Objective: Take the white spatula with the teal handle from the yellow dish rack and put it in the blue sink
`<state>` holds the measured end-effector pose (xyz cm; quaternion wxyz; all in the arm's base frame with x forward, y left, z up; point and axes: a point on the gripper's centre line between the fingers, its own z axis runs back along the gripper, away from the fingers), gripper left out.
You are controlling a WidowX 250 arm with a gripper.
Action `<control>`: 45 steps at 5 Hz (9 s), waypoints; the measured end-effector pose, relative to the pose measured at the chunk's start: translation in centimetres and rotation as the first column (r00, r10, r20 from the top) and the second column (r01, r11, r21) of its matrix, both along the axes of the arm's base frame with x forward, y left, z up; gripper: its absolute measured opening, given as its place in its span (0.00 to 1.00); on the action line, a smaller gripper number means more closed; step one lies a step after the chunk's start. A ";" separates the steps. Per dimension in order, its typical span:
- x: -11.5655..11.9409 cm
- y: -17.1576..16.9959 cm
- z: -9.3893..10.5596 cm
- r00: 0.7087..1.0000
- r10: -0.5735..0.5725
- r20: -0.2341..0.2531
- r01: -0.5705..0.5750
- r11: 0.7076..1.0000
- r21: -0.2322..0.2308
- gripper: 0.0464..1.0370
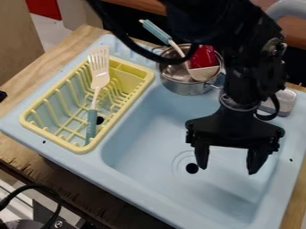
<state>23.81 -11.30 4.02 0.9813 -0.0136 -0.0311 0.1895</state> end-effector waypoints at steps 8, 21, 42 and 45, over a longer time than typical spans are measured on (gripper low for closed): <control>0.7 21.4 2.2 0.979 -0.111 0.171 0.099 0.992 0.078 0.96; 1.8 23.4 0.6 0.982 0.107 0.155 -0.124 0.986 0.110 0.19; -3.5 3.6 -1.8 0.548 0.809 -0.213 -0.811 0.576 0.099 0.96; -1.9 3.9 0.9 0.922 0.377 -0.093 -0.385 0.919 -0.084 0.96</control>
